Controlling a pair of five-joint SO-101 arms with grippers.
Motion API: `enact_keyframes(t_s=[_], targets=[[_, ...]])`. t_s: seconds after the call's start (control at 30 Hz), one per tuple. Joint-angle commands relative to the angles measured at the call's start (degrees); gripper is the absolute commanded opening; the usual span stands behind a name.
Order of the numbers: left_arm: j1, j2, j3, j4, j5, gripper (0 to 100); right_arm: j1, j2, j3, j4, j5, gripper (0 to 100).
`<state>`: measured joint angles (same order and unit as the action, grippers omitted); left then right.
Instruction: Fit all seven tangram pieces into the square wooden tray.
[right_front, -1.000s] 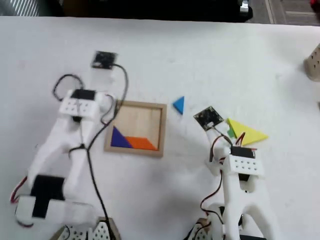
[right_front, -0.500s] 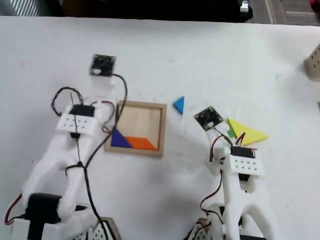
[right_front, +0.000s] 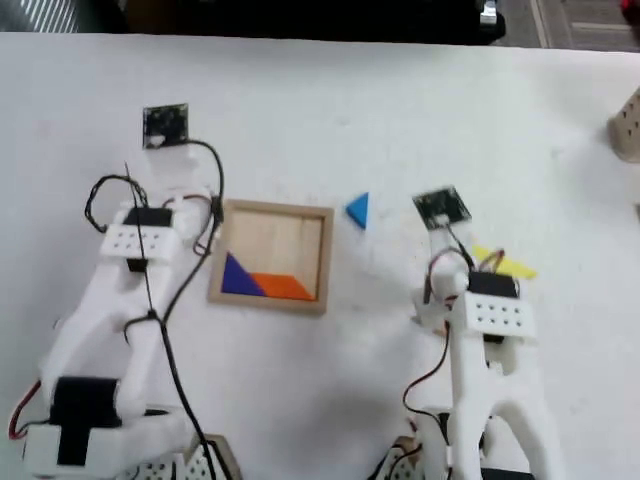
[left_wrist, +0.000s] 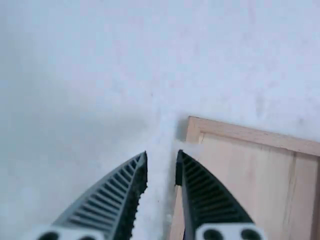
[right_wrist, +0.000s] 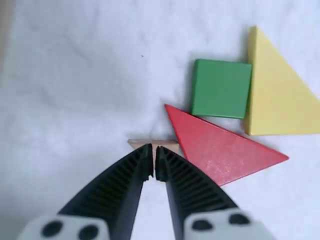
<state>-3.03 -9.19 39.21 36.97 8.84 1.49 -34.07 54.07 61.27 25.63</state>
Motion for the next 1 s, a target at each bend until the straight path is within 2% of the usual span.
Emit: enact_keyframes(t_s=[0.0, 0.1, 0.2, 0.4, 0.67, 0.97], targets=[[-2.2, 2.5, -6.3, 1.1, 0.8, 13, -6.6, -0.4, -11.9, 6.8, -6.4, 2.2], [-2.2, 4.4, -7.3, 0.7, 0.8, 13, -12.5, -0.2, -17.3, 7.6, -14.6, 8.4], [-2.2, 4.8, -7.4, 0.7, 0.8, 13, -17.9, 2.5, -20.6, 3.8, -24.0, 16.6], [-2.3, 5.2, -8.3, 0.7, 0.8, 13, -20.6, 15.4, -23.0, -11.8, -28.9, 16.8], [-2.2, 5.2, -8.2, 0.7, 0.8, 13, -20.0, 28.4, -23.1, -32.1, -29.4, 15.9], [-2.3, 5.3, -8.0, 0.7, 0.8, 13, -19.6, 39.3, -25.3, -37.8, -23.3, 15.9]])
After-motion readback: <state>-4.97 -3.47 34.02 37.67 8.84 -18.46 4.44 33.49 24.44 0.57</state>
